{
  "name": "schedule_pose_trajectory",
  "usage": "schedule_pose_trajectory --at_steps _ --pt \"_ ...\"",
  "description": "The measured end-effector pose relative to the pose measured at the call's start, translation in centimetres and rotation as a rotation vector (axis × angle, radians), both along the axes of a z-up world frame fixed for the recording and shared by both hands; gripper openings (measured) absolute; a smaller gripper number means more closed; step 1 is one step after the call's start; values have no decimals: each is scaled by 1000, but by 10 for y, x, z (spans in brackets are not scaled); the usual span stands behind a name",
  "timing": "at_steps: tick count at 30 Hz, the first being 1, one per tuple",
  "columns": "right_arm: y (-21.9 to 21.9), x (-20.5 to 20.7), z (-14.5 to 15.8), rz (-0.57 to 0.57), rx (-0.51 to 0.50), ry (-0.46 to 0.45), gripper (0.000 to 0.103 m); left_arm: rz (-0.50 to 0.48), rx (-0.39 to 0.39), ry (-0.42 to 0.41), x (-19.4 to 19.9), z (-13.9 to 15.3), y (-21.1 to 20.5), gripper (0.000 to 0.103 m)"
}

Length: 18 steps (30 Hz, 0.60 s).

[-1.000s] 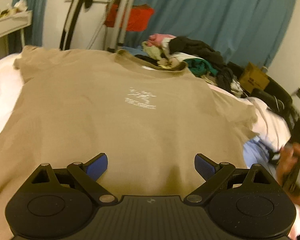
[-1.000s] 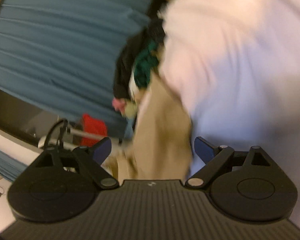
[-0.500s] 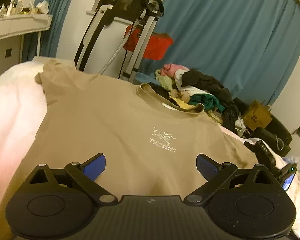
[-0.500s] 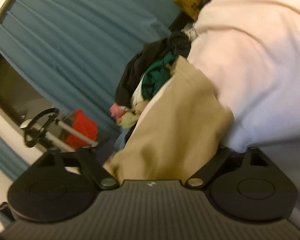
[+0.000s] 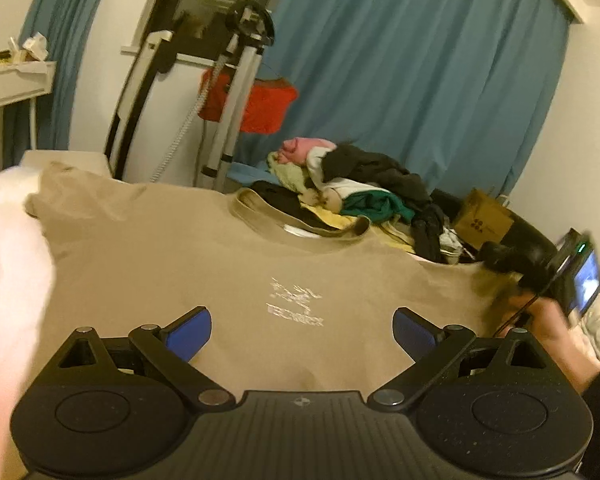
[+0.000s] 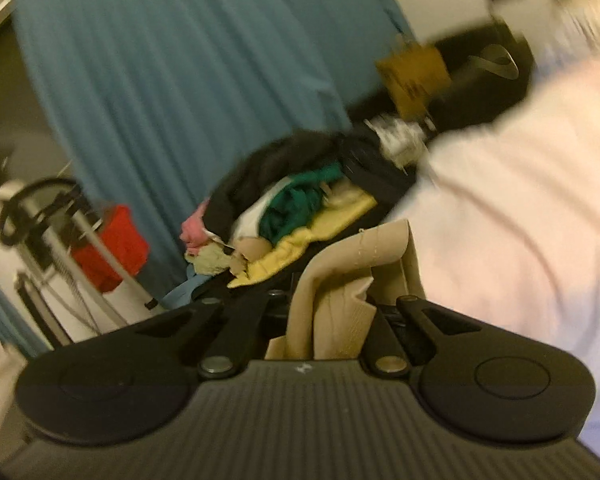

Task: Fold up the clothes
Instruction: 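Fold the held side over toward the shirt's middle and open the right gripper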

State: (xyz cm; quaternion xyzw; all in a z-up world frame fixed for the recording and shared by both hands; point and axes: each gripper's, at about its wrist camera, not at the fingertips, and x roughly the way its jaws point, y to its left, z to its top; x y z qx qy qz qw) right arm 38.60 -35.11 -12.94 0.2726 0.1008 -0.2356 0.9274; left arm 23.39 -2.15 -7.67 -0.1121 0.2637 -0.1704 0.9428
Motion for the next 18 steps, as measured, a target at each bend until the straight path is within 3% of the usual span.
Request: schedule_pose_trajectory --at_steps 5,8,13,18 --pt "76 9 56 57 -295 68 6 94 -18 -14 -9 18 36 99" --pt "136 27 62 124 -456 125 7 156 -22 6 -9 24 62 99" --pt "239 63 27 295 -647 239 7 241 43 34 -7 31 97 100" --pt "301 106 -38 461 -673 375 7 280 47 48 5 29 112 100"
